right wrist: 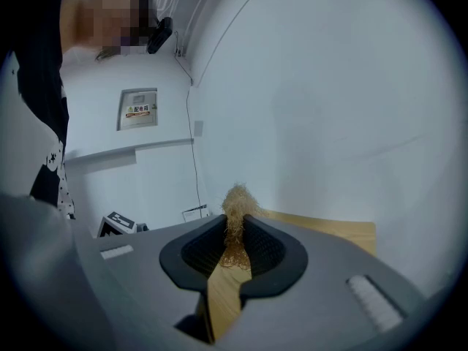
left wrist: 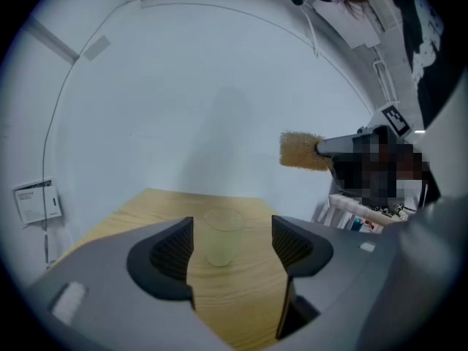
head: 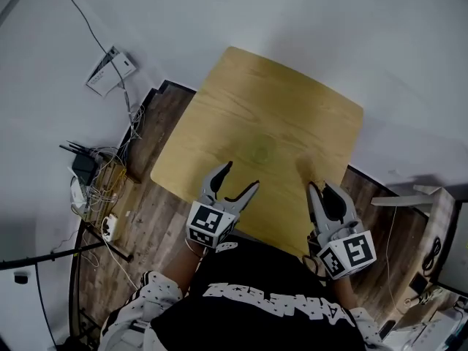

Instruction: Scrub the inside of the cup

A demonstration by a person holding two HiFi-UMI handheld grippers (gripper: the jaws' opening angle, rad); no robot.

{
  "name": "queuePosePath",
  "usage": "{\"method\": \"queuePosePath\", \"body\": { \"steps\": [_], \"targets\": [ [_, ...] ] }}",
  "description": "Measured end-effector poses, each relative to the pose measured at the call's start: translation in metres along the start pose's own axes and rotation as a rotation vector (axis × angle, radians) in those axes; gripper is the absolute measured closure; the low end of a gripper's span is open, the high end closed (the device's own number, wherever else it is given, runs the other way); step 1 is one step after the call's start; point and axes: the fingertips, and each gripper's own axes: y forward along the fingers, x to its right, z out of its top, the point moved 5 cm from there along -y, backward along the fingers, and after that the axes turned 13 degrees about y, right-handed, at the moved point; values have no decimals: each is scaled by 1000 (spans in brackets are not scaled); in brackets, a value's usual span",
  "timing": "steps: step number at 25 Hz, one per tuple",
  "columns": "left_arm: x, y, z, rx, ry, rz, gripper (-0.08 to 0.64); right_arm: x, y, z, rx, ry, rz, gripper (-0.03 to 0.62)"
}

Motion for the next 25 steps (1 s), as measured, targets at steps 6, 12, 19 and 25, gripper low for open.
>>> {"method": "queuePosePath", "body": {
  "steps": [6,12,19,25],
  "targets": [
    [-13,32,-26,-54,25,-95,211,-2,24,-4,-19,18,-62,511],
    [-7,62,-48,-82,88,-198,186,-4,31,-6,-26,24,-125,511],
    [-10,94,-54,-79,109,-264,179,-9,33,-5,-9,29,-192,511],
    [-9,112,-52,-80,109,-301,176,-11,24,-3,10,35,-255,511]
  ]
}}
